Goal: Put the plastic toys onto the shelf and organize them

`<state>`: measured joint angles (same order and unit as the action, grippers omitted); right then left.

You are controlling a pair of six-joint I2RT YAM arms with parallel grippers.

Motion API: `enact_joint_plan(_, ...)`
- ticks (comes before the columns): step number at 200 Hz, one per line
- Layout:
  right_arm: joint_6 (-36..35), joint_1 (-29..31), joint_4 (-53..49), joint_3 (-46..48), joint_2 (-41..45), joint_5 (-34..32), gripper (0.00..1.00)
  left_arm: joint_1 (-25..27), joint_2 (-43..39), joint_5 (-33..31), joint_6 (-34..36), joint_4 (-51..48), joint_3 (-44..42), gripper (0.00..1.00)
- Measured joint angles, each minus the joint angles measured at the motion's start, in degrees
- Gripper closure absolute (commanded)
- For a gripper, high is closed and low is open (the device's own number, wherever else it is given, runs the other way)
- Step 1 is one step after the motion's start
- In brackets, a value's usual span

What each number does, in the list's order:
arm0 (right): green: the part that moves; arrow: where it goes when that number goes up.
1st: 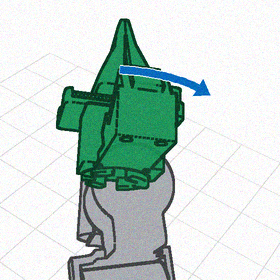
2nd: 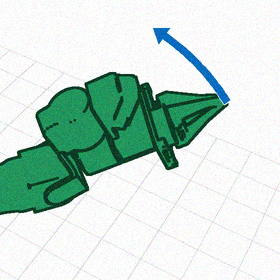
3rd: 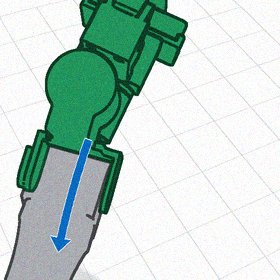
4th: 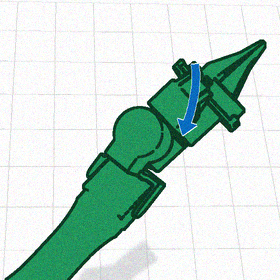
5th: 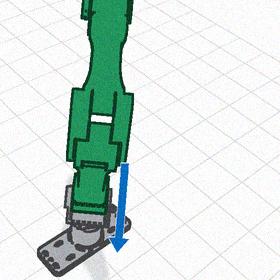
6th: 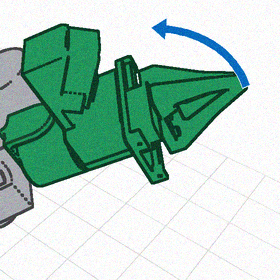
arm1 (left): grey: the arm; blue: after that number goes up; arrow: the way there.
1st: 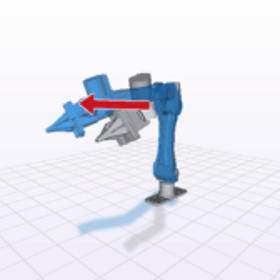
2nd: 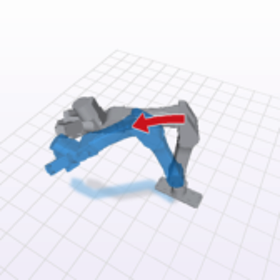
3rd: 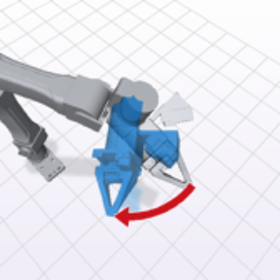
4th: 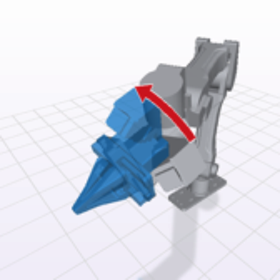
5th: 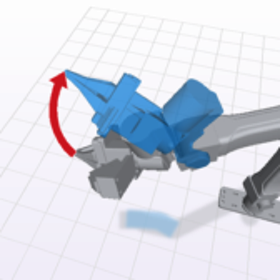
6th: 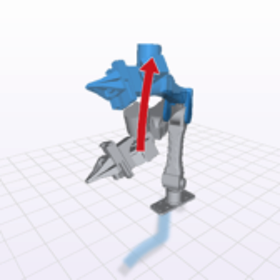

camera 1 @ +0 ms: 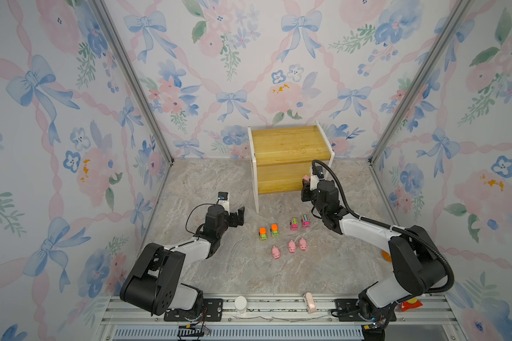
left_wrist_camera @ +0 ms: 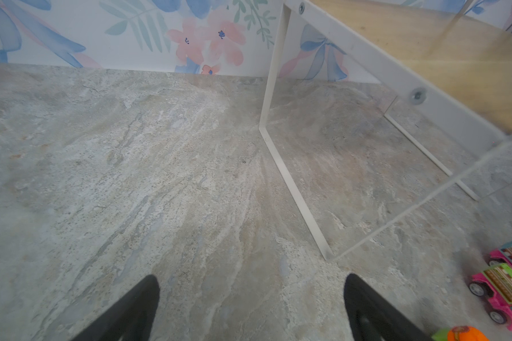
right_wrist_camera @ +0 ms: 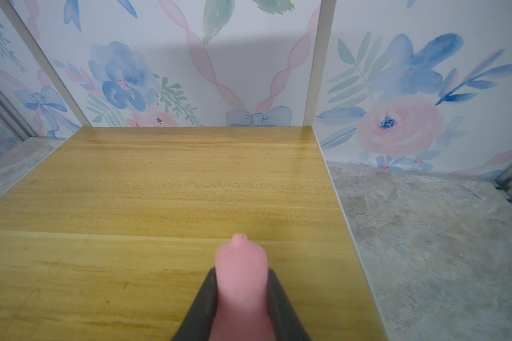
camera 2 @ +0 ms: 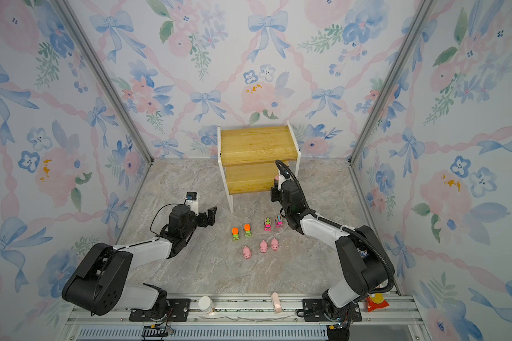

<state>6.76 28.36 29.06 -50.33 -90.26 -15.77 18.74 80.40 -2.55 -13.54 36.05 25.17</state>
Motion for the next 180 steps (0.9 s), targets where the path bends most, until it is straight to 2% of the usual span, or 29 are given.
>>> enact_joint_plan(115,-0.63,0.2,0.48,-0.39,-0.79,-0.68,0.62,0.0,0.0,-0.02,0.02,0.0,0.0,0.02)
enact_joint_plan(180,-1.75,0.61,0.22,-0.39,-0.79,-1.75,0.49,0.0,-0.98,-0.02,0.02,0.0,-0.44,0.02)
